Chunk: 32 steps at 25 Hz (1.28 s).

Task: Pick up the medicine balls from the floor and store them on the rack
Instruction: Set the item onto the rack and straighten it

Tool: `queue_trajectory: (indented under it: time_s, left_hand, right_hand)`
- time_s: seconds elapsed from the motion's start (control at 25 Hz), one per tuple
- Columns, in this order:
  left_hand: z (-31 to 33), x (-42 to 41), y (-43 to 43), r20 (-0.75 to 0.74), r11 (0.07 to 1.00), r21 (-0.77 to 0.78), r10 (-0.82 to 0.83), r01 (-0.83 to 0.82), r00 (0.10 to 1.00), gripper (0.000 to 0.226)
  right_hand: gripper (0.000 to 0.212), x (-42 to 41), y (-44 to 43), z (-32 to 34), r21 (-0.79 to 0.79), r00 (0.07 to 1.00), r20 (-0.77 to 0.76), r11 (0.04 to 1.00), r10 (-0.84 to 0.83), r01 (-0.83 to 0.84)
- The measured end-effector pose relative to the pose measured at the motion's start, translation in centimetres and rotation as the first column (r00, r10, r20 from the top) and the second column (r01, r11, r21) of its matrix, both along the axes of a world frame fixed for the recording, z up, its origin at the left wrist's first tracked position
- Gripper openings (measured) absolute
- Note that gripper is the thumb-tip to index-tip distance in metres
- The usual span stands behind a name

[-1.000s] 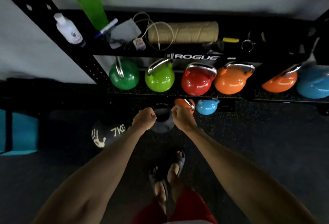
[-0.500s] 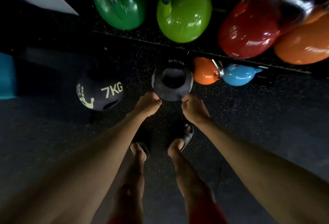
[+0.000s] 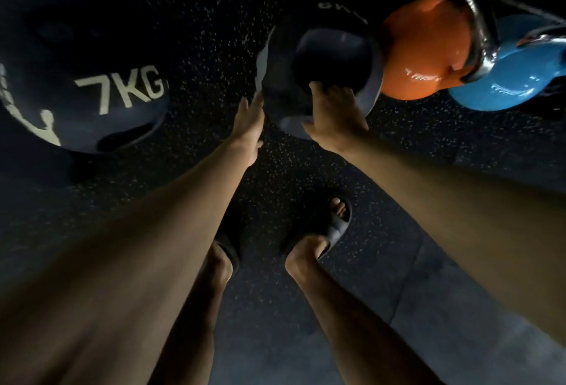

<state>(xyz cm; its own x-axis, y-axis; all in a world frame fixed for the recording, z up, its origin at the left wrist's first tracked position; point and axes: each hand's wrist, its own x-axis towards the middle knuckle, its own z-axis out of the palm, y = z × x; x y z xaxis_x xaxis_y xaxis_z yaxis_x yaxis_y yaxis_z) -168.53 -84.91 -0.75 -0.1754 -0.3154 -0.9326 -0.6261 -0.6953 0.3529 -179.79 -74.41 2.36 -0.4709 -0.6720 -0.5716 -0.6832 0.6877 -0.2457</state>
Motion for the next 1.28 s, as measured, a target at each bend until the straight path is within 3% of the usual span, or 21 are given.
queue_trajectory:
  time_s: [0.16,0.28,0.4,0.6,0.72,0.84,0.92,1.04,1.28]
  left_hand:
    - [-2.0,-0.3,0.4,-0.122,0.990,0.125,0.085,-0.069,0.989,0.058]
    - [-0.5,1.0,0.7,-0.109,0.995,0.093,-0.022,0.033,0.994,0.058]
    - [0.5,3.4,-0.2,-0.102,0.994,0.106,0.013,-0.003,0.995,0.060]
    - [3.6,7.9,-1.1,-0.016,0.988,0.112,0.107,-0.104,0.994,0.057]
    - [5.5,12.4,-1.2,0.046,0.953,0.176,0.243,-0.247,0.969,0.064]
    - [3.7,19.1,-0.5,0.109,0.893,0.295,0.323,-0.341,0.940,0.087]
    - [7.8,21.5,-0.4,0.192,0.865,0.343,0.317,-0.367,0.929,0.082]
    - [14.5,23.1,0.0,0.153,0.849,0.406,0.300,-0.337,0.942,0.055]
    - [25.7,22.9,0.1,0.092,0.911,0.295,0.272,-0.287,0.958,0.044]
  right_hand:
    - [0.047,-0.4,-2.3,-1.0,0.119,0.999,-0.026,0.992,-0.047,0.050]
    - [0.057,-0.4,-3.4,-0.1,0.169,0.990,-0.012,0.976,-0.140,0.140]
    - [0.058,-0.9,-5.1,1.4,0.179,0.977,0.006,0.962,-0.212,0.208]
    - [0.037,2.9,-4.9,6.4,0.176,0.943,0.046,0.932,-0.328,0.316]
    - [0.042,7.0,-2.9,11.0,0.234,0.830,0.201,0.848,-0.521,0.476]
    - [0.020,9.7,-0.8,15.7,0.254,0.663,0.369,0.757,-0.651,0.602]
    - [0.009,11.7,0.3,19.4,0.282,0.588,0.429,0.720,-0.686,0.634]
    - [0.011,14.3,1.4,23.9,0.319,0.536,0.442,0.684,-0.719,0.656]
    - [0.013,16.5,3.3,33.3,0.263,0.497,0.447,0.640,-0.744,0.722]
